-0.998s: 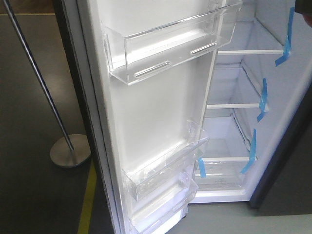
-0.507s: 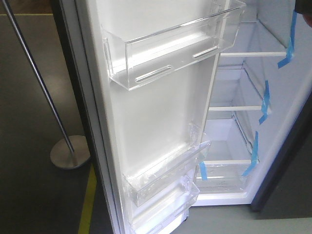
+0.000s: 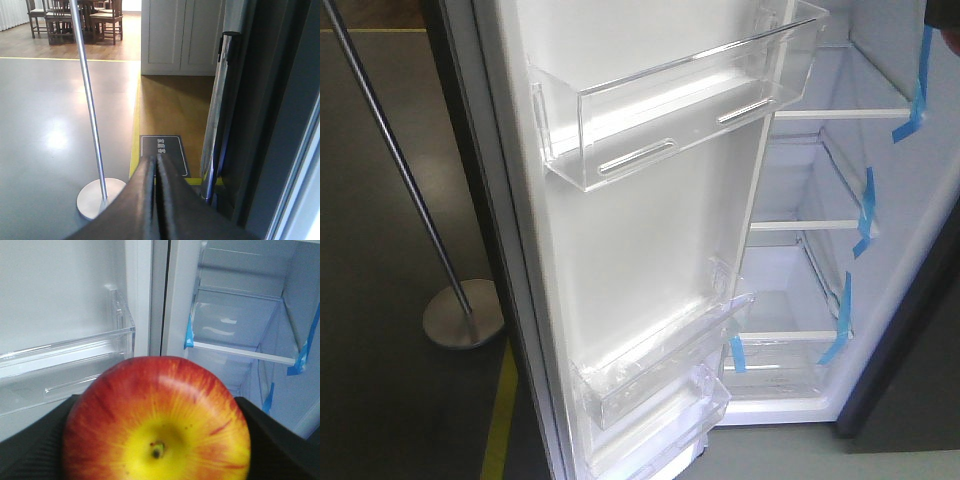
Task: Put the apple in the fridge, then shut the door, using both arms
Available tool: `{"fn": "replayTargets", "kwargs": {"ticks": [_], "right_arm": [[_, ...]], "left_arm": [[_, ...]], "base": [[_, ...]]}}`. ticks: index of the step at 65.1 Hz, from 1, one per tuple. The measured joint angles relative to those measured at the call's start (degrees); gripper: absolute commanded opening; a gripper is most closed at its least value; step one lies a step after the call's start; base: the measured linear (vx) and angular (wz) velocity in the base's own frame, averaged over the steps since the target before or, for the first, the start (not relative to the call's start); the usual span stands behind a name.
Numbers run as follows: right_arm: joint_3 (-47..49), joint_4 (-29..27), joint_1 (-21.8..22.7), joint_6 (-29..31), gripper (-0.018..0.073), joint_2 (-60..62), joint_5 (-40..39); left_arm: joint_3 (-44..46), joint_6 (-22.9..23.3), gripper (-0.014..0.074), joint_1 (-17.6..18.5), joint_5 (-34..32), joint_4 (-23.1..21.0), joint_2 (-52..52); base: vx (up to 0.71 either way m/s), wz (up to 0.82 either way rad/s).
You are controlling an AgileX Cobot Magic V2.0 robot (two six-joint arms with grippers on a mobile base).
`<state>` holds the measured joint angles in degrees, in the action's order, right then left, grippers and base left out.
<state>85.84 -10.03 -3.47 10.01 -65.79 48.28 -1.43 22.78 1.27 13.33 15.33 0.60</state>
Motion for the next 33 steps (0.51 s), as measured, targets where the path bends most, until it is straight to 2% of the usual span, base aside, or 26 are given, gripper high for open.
{"fn": "replayTargets", "kwargs": {"ticks": [33], "right_arm": [[0.0,0.0,0.0,0.0,0.0203,0.0,0.0]], "left_arm": [[0.0,0.0,-0.0007,0.0,0.0,0.0,0.0]], "base": [[0.0,0.0]]}}
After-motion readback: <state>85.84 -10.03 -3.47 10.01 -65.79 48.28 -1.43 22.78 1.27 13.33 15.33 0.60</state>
